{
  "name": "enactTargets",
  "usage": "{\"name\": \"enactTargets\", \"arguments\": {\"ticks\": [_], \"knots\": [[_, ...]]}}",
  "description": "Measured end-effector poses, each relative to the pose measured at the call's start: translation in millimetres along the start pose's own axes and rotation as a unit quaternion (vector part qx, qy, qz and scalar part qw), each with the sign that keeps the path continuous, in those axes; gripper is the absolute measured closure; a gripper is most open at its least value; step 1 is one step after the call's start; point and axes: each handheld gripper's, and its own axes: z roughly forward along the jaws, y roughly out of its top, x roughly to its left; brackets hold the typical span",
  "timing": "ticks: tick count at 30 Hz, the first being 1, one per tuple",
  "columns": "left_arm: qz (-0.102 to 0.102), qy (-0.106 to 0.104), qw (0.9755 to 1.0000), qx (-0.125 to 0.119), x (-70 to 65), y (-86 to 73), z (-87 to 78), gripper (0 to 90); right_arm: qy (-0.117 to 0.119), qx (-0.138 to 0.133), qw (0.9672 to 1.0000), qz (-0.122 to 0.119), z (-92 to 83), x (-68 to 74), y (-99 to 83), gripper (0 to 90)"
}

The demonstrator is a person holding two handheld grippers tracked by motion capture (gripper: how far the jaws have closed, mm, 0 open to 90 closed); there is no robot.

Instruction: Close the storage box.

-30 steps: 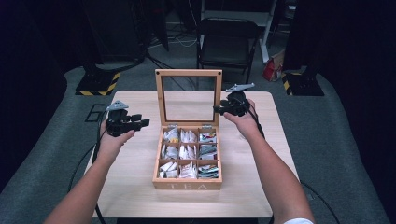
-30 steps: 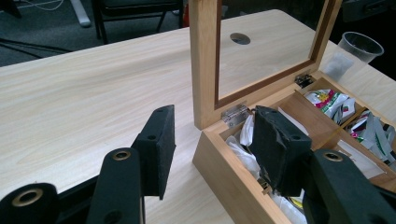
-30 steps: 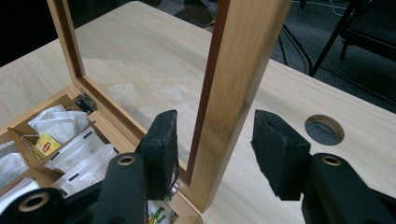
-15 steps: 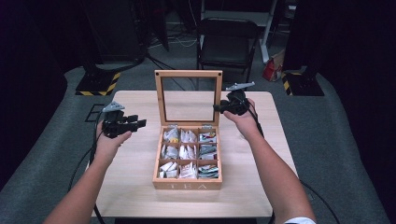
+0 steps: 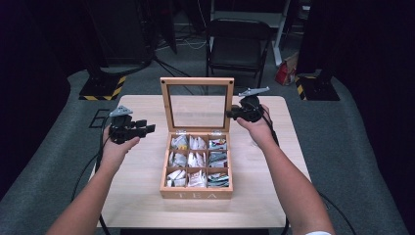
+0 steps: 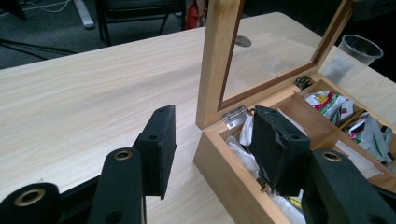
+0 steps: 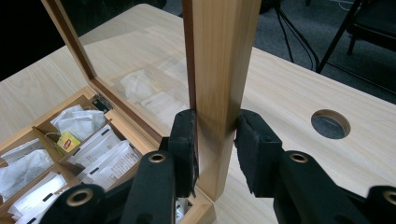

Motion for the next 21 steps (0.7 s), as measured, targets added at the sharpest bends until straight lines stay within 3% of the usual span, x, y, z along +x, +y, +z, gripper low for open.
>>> {"name": "enactTargets", "arguments": {"ticks": [6,21], "knots": [[0.007,-0.005,1.0,0.002,-5.1,3.7,4.1,50.0,0.004,-0.008,1.0,0.0,-4.8,2.8,-5.3,68.3],[0.034,-0.023,0.9991,-0.005,-23.5,32.6,12.9,52.8,0.011,-0.018,0.9998,-0.003,-14.7,11.9,-16.2,67.9]]}}
